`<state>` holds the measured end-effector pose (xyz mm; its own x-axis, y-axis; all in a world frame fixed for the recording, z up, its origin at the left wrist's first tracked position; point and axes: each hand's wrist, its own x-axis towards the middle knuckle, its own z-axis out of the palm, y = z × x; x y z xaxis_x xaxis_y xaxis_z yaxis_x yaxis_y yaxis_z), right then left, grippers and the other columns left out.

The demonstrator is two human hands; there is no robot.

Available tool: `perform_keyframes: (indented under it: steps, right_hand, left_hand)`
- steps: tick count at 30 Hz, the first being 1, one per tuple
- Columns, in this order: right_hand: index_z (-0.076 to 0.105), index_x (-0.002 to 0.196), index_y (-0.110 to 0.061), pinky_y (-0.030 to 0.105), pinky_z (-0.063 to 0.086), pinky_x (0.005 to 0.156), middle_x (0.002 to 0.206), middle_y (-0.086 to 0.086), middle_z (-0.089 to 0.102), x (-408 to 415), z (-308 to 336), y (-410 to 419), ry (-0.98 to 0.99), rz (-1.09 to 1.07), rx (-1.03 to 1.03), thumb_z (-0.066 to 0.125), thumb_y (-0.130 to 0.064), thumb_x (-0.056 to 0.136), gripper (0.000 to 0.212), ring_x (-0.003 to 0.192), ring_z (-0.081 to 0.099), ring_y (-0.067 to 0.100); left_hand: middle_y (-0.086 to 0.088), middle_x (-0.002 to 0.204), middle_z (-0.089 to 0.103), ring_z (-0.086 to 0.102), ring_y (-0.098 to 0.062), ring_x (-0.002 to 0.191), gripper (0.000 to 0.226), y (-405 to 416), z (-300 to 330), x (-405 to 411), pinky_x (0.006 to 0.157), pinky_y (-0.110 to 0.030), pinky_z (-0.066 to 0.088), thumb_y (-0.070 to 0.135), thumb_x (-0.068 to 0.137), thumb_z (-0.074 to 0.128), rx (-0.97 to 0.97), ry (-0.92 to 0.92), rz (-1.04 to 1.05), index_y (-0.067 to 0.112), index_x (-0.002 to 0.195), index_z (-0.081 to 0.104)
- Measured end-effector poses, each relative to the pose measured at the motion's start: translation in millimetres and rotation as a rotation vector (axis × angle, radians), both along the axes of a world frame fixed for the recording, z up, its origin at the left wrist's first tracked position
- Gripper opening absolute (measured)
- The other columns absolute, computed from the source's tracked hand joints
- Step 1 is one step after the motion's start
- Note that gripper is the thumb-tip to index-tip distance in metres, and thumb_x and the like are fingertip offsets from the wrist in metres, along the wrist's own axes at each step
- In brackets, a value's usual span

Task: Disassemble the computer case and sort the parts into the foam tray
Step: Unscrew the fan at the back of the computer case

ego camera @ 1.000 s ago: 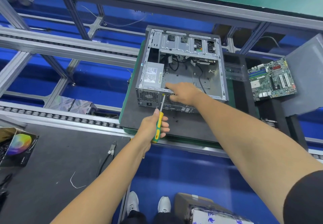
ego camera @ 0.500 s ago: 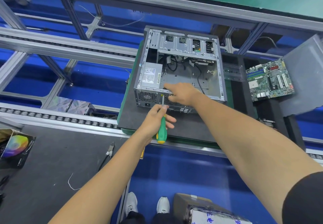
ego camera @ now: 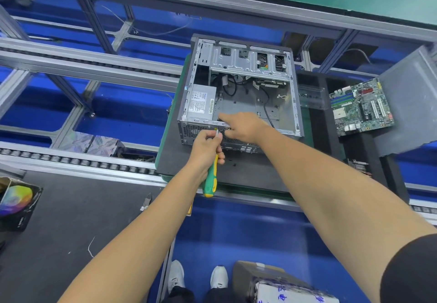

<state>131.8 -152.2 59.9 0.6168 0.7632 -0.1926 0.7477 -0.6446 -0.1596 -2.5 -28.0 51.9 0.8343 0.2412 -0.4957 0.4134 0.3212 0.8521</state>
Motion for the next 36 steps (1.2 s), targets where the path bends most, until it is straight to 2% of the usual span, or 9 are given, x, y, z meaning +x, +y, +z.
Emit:
perform_keyframes:
  steps: [3, 6, 10, 14, 24, 29, 31, 33, 36]
  right_hand:
    - [0.029, 0.098, -0.030, 0.031, 0.020, 0.049, 0.063, -0.005, 0.045, 0, 0, 0, -0.006, -0.002, 0.003, 0.055, -0.031, 0.090, 0.028, 0.060, 0.042, 0.020]
    - [0.026, 0.096, -0.031, 0.032, 0.020, 0.050, 0.063, -0.006, 0.043, 0, 0, 1, -0.011, -0.008, 0.001, 0.056, -0.030, 0.090, 0.030, 0.061, 0.043, 0.022]
    - [0.025, 0.096, -0.032, 0.031, 0.020, 0.049, 0.063, -0.006, 0.044, -1, 1, 1, -0.005, -0.013, -0.009, 0.055, -0.030, 0.091, 0.031, 0.057, 0.040, 0.013]
    - [0.033, 0.101, -0.026, 0.032, 0.022, 0.049, 0.065, -0.004, 0.046, -1, 2, 1, -0.002, -0.030, -0.031, 0.055, -0.031, 0.091, 0.024, 0.057, 0.041, 0.009]
    - [0.034, 0.104, -0.026, 0.033, 0.024, 0.051, 0.065, -0.002, 0.047, -3, 5, 1, 0.025, -0.028, -0.025, 0.055, -0.029, 0.094, 0.023, 0.058, 0.041, 0.011]
    - [0.037, 0.111, -0.024, 0.032, 0.027, 0.051, 0.066, -0.001, 0.049, -3, 7, -1, 0.030, -0.029, -0.030, 0.055, -0.029, 0.096, 0.023, 0.057, 0.044, 0.014]
    - [0.036, 0.111, -0.025, 0.032, 0.027, 0.051, 0.065, 0.000, 0.049, -4, 7, 0, 0.024, -0.026, -0.039, 0.055, -0.029, 0.096, 0.024, 0.057, 0.044, 0.015]
    - [0.034, 0.108, -0.026, 0.032, 0.027, 0.050, 0.065, -0.001, 0.049, -4, 8, 0, 0.024, -0.027, -0.037, 0.055, -0.029, 0.095, 0.024, 0.056, 0.044, 0.015]
    - [0.030, 0.103, -0.029, 0.032, 0.027, 0.050, 0.064, 0.001, 0.050, -4, 7, 0, 0.027, -0.024, -0.036, 0.054, -0.029, 0.095, 0.026, 0.055, 0.045, 0.017]
  left_hand:
    - [-0.003, 0.067, 0.056, 0.058, -0.013, 0.049, 0.009, 0, -2, 6, 0.043, -0.027, 0.048, 0.024, 0.105, 0.058, -0.016, 0.003, 0.030, 0.016, 0.110, 0.056]
    - [-0.002, 0.068, 0.059, 0.052, -0.009, 0.045, 0.013, -1, -3, 13, 0.040, -0.025, 0.043, 0.025, 0.104, 0.059, -0.025, 0.022, 0.066, 0.012, 0.108, 0.057]
    - [0.000, 0.064, 0.056, 0.042, -0.010, 0.043, 0.007, -6, -6, 15, 0.040, -0.023, 0.036, 0.023, 0.102, 0.060, -0.064, 0.042, 0.127, 0.017, 0.100, 0.058]
    - [0.003, 0.060, 0.052, 0.037, -0.010, 0.043, 0.005, -9, -8, 16, 0.040, -0.023, 0.034, 0.023, 0.100, 0.059, -0.085, 0.055, 0.162, 0.021, 0.095, 0.059]
    - [0.004, 0.055, 0.051, 0.030, -0.010, 0.042, 0.006, -3, -30, 3, 0.040, -0.021, 0.029, 0.026, 0.099, 0.057, -0.022, 0.076, 0.061, 0.024, 0.094, 0.058]
    - [0.001, 0.058, 0.053, 0.039, -0.013, 0.043, 0.011, -4, -70, -16, 0.041, -0.023, 0.034, 0.030, 0.101, 0.053, 0.320, 0.113, -0.200, 0.021, 0.095, 0.057]
    - [0.000, 0.069, 0.060, 0.052, -0.019, 0.058, 0.013, -5, -81, -17, 0.053, -0.031, 0.041, 0.036, 0.102, 0.051, 0.589, 0.088, -0.340, 0.024, 0.096, 0.054]
    - [0.002, 0.082, 0.064, 0.057, -0.025, 0.073, 0.014, -9, -89, -17, 0.061, -0.036, 0.039, 0.042, 0.104, 0.045, 0.892, 0.070, -0.445, 0.030, 0.096, 0.048]
    - [-0.006, 0.088, 0.067, 0.054, -0.033, 0.072, 0.017, -14, -97, -14, 0.061, -0.036, 0.037, 0.043, 0.107, 0.038, 1.154, -0.007, -0.520, 0.029, 0.099, 0.045]
